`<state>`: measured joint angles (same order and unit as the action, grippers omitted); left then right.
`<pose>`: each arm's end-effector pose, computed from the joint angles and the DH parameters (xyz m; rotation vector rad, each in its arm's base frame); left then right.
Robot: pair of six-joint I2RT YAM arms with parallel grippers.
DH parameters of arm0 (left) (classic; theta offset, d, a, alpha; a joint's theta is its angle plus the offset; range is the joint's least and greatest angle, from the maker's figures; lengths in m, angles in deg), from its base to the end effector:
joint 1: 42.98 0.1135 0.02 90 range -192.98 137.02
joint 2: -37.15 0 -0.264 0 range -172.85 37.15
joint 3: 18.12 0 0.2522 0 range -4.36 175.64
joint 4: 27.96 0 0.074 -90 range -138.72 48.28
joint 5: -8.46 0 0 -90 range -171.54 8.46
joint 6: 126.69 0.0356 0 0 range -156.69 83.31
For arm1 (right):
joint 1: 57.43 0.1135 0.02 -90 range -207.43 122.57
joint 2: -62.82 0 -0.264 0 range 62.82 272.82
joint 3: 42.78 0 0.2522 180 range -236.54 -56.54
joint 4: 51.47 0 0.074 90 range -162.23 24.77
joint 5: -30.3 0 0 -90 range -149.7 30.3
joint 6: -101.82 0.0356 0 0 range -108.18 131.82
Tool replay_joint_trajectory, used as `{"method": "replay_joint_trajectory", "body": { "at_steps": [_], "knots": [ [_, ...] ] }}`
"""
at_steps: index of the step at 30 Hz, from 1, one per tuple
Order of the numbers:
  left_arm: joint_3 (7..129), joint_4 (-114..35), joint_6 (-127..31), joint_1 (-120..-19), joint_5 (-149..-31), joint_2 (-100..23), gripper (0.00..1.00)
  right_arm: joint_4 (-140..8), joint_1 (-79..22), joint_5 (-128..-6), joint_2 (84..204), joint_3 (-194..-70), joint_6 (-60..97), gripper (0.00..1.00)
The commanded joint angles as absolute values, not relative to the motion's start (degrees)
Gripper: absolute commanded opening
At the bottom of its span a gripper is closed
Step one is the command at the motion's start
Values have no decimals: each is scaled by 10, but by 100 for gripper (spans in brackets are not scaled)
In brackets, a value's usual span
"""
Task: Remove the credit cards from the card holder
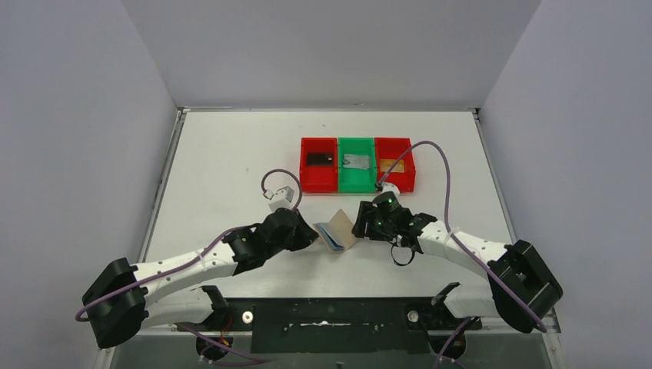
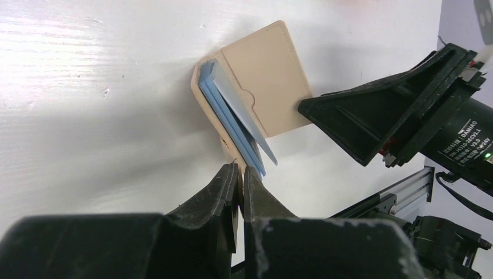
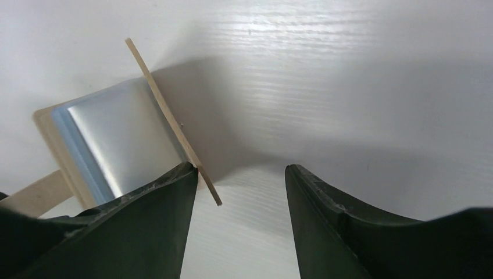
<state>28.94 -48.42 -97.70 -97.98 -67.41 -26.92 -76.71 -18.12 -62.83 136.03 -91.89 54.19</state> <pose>0.1401 -0.1849 0.2111 -0.2647 2.3213 -0.8228 0.1886 0.1569 0.1802 0.0424 2.5572 0.6725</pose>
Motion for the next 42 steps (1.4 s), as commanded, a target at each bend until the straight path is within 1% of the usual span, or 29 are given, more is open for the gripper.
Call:
{"method": "replay_joint_trajectory", "body": {
  "at_steps": [1, 4, 5, 11, 13, 15, 17, 19, 22, 24, 30, 33, 38, 42],
  "knots": [
    [287, -477, -981, -974, -671, -254, 0, -730, -193, -650, 1356, -906, 548, 57],
    [275, -485, -991, -971, -672, -254, 0, -716, -193, -675, 1376, -908, 540, 55],
    [271, -490, -996, -970, -672, -255, 0, -712, -193, -679, 1383, -909, 540, 53],
    [241, -517, -1011, -961, -673, -246, 0, -718, -193, -674, 1412, -919, 540, 25],
    [236, -523, -1012, -954, -671, -238, 0, -742, -194, -661, 1413, -919, 550, 24],
    [233, -526, -1010, -944, -672, -230, 0, -762, -193, -660, 1414, -913, 558, 25],
    [234, -529, -1003, -933, -676, -223, 0, -775, -192, -661, 1413, -900, 575, 31],
    [238, -530, -992, -924, -684, -216, 0, -770, -193, -666, 1406, -887, 584, 34],
    [246, -526, -974, -917, -690, -210, 0, -772, -194, -649, 1387, -896, 574, 45],
    [254, -522, -960, -914, -701, -211, 0, -791, -194, -630, 1374, -920, 559, 56],
    [280, -515, -929, -913, -729, -220, 0, -812, -188, -613, 1335, -980, 511, 65],
    [287, -513, -924, -913, -733, -222, 0, -803, -175, -631, 1324, -999, 484, 68],
    [293, -511, -922, -912, -736, -223, 0, -787, -131, -639, 1332, -1030, 454, 67],
    [295, -508, -922, -912, -738, -222, 0, -770, -115, -668, 1366, -1040, 443, 67]
  ]
}}
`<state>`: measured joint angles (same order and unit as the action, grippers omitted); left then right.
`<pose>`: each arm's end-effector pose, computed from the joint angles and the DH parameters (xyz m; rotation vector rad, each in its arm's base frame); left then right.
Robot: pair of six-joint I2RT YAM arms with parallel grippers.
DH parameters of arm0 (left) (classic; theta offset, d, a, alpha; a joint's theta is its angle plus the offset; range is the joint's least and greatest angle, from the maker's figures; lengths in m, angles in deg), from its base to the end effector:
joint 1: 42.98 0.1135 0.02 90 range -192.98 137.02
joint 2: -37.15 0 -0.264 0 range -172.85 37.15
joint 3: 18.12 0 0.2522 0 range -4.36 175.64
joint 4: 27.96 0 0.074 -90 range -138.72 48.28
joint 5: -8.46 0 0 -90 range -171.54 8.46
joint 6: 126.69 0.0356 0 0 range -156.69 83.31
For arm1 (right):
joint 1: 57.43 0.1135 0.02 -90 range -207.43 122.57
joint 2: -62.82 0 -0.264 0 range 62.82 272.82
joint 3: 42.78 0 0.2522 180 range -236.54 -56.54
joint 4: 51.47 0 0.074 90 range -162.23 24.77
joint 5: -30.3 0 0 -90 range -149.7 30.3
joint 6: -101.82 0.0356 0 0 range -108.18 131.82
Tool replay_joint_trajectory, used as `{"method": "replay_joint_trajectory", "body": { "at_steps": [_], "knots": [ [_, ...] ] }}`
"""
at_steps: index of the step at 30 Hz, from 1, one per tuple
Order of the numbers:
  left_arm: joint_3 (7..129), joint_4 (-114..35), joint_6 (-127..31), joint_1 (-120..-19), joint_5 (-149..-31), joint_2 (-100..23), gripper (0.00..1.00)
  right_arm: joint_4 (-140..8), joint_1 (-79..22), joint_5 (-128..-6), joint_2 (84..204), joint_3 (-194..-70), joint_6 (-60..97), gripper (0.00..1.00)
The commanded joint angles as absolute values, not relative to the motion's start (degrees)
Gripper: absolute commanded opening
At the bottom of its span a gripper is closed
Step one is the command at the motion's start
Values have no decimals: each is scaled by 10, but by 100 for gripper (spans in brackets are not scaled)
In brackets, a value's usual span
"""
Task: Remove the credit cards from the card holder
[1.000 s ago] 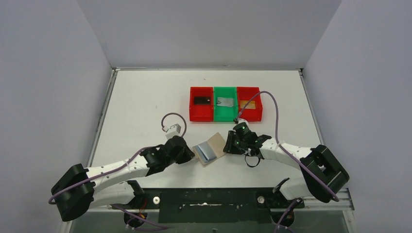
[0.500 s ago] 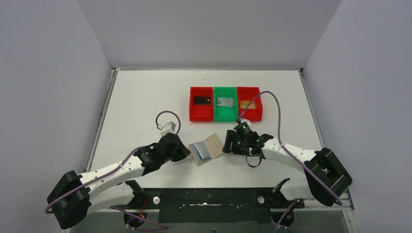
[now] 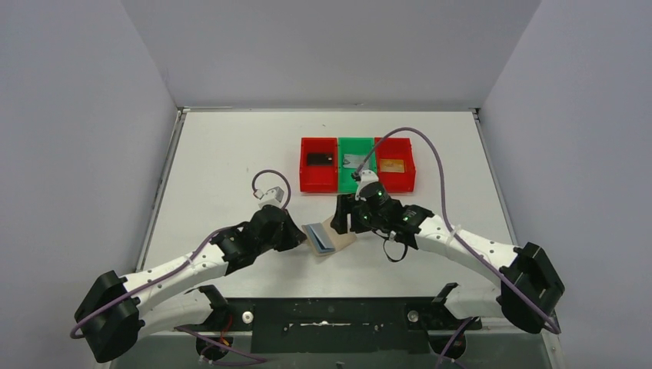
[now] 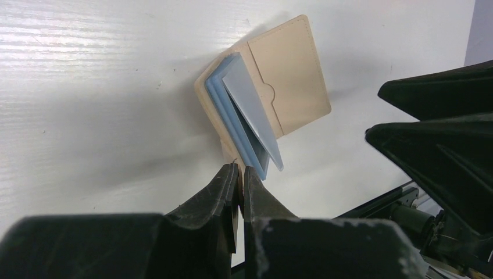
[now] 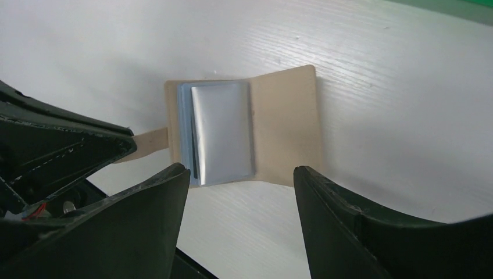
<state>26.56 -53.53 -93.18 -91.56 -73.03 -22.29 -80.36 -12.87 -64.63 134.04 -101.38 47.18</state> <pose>0.1448 -0.1562 0.2059 -0.2472 2.3812 -0.7706 0.1853 0.1868 0.2358 -0.2420 2.4195 0.7834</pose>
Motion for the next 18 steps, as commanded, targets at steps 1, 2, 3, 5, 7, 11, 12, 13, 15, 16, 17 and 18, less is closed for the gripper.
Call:
{"method": "replay_joint_trajectory", "body": {
  "at_steps": [1, 2, 3, 5, 7, 11, 12, 13, 15, 16, 17, 18],
  "knots": [
    [295, -508, -922, -912, -737, -222, 0, -768, -112, -676, 1377, -1042, 441, 67],
    [296, -508, -922, -912, -738, -222, 0, -765, -108, -684, 1387, -1044, 439, 67],
    [296, -508, -922, -912, -738, -222, 0, -761, -105, -693, 1396, -1045, 438, 67],
    [296, -508, -922, -912, -738, -222, 0, -761, -99, -711, 1418, -1054, 434, 68],
    [296, -507, -923, -912, -739, -223, 0, -764, -88, -710, 1436, -1061, 429, 68],
    [294, -502, -924, -912, -741, -221, 0, -762, -74, -710, 1456, -1069, 425, 71],
    [294, -502, -925, -912, -741, -222, 0, -762, -72, -710, 1458, -1071, 424, 72],
    [294, -502, -925, -912, -741, -222, 0, -762, -70, -711, 1460, -1073, 422, 73],
    [293, -500, -926, -912, -741, -223, 0, -764, -65, -708, 1466, -1076, 419, 74],
    [293, -499, -926, -912, -741, -222, 0, -765, -64, -706, 1469, -1077, 418, 74],
    [293, -498, -926, -912, -742, -223, 0, -768, -61, -703, 1474, -1080, 417, 74],
    [293, -497, -926, -912, -742, -223, 0, -772, -58, -697, 1479, -1081, 415, 74]
  ]
}}
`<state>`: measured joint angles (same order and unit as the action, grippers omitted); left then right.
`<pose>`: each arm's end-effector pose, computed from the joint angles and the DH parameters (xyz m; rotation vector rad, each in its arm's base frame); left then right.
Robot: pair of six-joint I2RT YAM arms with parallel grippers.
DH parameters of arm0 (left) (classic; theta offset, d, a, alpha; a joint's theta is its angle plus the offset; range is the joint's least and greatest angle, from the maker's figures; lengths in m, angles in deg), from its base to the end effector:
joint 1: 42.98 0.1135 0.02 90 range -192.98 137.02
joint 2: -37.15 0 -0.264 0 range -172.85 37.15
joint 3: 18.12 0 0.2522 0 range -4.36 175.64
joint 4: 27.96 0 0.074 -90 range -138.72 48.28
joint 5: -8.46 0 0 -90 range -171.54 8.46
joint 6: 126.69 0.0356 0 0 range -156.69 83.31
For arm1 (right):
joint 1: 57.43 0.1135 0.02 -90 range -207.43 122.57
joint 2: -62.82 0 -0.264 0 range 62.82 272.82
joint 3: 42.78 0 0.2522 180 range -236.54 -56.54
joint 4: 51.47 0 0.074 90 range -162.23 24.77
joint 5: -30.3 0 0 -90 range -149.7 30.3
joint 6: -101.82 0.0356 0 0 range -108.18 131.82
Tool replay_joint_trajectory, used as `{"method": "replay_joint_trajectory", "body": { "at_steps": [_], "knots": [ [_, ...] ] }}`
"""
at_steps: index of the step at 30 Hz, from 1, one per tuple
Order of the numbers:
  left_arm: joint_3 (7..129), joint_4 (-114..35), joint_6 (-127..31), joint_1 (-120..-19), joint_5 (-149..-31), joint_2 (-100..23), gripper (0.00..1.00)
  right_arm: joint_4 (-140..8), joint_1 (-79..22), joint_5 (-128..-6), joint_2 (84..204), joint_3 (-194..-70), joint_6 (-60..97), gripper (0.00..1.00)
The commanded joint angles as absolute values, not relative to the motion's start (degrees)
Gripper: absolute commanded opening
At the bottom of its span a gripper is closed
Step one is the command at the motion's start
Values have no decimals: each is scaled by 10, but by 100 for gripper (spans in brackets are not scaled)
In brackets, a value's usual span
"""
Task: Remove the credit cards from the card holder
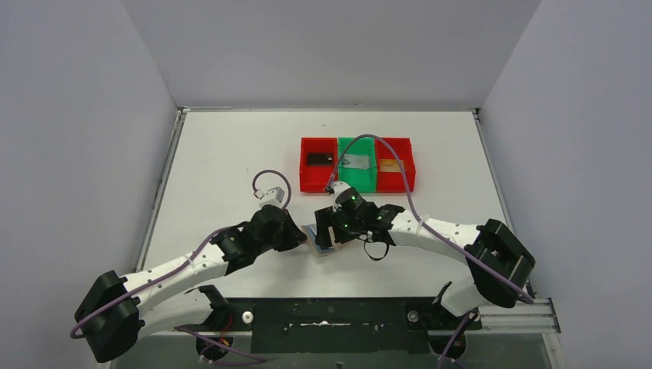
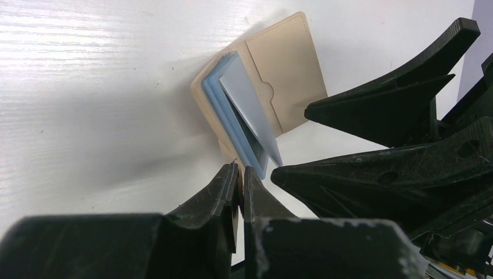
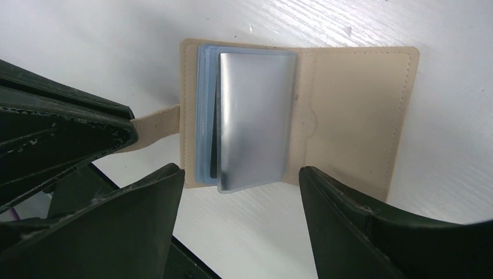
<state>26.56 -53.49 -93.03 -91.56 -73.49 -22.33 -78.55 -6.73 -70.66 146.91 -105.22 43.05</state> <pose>0.1447 -0.1565 0.2058 -0.2400 2.3854 -0.7766 0.1842 0.2357 0.2012 -0.5313 2.5421 0.8287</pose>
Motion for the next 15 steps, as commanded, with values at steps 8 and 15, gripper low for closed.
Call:
{"method": "replay_joint_trajectory", "body": {
  "at_steps": [8, 15],
  "knots": [
    [294, -497, -926, -912, -743, -222, 0, -797, -48, -643, 1499, -1089, 414, 72],
    [291, -500, -926, -912, -741, -220, 0, -821, -50, -564, 1482, -1085, 437, 66]
  ]
}}
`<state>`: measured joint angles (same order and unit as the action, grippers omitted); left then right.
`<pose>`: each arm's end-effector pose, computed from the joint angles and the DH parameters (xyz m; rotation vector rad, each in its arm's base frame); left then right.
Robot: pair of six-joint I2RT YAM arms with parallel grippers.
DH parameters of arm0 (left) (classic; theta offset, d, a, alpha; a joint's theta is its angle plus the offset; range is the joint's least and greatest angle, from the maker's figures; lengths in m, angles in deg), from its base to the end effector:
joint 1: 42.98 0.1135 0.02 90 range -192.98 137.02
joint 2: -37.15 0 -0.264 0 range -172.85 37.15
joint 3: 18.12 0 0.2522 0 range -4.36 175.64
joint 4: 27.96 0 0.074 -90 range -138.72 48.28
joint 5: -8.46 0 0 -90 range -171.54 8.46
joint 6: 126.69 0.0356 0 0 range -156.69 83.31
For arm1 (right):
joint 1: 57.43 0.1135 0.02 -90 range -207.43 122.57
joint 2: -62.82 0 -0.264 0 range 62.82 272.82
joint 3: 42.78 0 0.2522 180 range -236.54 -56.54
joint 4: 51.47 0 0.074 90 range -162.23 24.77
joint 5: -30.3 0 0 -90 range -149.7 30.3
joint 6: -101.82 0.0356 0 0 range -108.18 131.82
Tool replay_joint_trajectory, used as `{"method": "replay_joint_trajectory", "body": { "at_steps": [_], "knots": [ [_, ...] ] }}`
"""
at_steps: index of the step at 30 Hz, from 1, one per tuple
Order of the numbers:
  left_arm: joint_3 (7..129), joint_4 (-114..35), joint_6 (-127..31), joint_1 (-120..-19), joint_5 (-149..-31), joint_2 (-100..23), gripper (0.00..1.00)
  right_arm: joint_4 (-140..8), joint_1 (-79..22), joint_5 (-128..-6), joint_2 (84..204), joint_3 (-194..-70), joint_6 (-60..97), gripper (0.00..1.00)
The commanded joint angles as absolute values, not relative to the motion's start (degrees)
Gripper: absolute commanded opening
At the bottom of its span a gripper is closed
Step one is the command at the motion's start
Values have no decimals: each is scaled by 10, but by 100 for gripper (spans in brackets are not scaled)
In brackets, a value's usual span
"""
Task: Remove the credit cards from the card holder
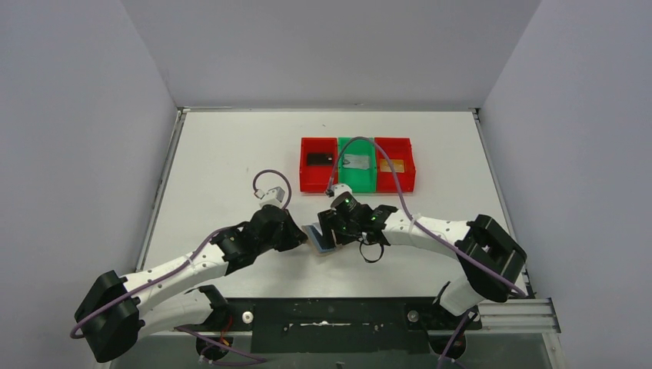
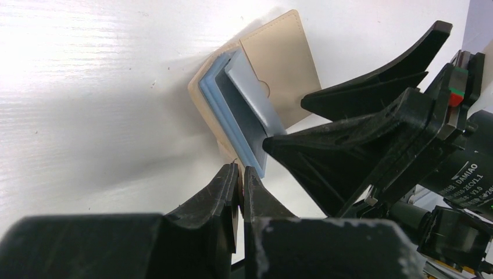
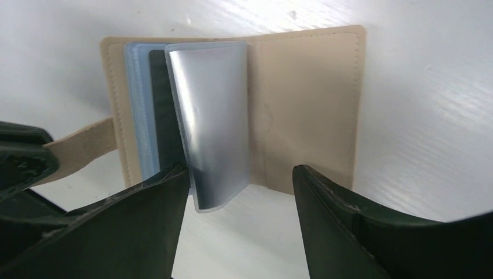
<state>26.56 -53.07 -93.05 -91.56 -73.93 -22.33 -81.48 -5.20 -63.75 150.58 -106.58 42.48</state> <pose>0.1448 -0.1570 0.2064 -0.2366 2.3831 -0.7900 0.1846 0.2423 0.1863 -0.5245 2.5909 0.6390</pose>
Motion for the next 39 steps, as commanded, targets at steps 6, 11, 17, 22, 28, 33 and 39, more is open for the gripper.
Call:
{"method": "replay_joint_trajectory", "body": {
  "at_steps": [6, 11, 17, 22, 28, 33, 39],
  "knots": [
    [278, -501, -928, -912, -745, -220, 0, -825, -64, -539, 1477, -1067, 464, 50],
    [252, -495, -942, -912, -740, -217, 0, -793, -74, -567, 1483, -1049, 469, 31],
    [222, -509, -966, -905, -718, -220, 0, -830, -87, -553, 1472, -1027, 516, 15],
    [207, -485, -964, -882, -736, -238, 0, -821, -94, -583, 1424, -965, 567, 13],
    [239, -466, -928, -868, -754, -303, 0, -824, -121, -604, 1386, -923, 614, 29],
    [277, -502, -914, -864, -739, -345, 0, -843, -162, -596, 1366, -932, 590, 37],
    [313, -536, -892, -864, -741, -348, 2, -841, -167, -629, 1337, -994, 525, 44]
  ]
}}
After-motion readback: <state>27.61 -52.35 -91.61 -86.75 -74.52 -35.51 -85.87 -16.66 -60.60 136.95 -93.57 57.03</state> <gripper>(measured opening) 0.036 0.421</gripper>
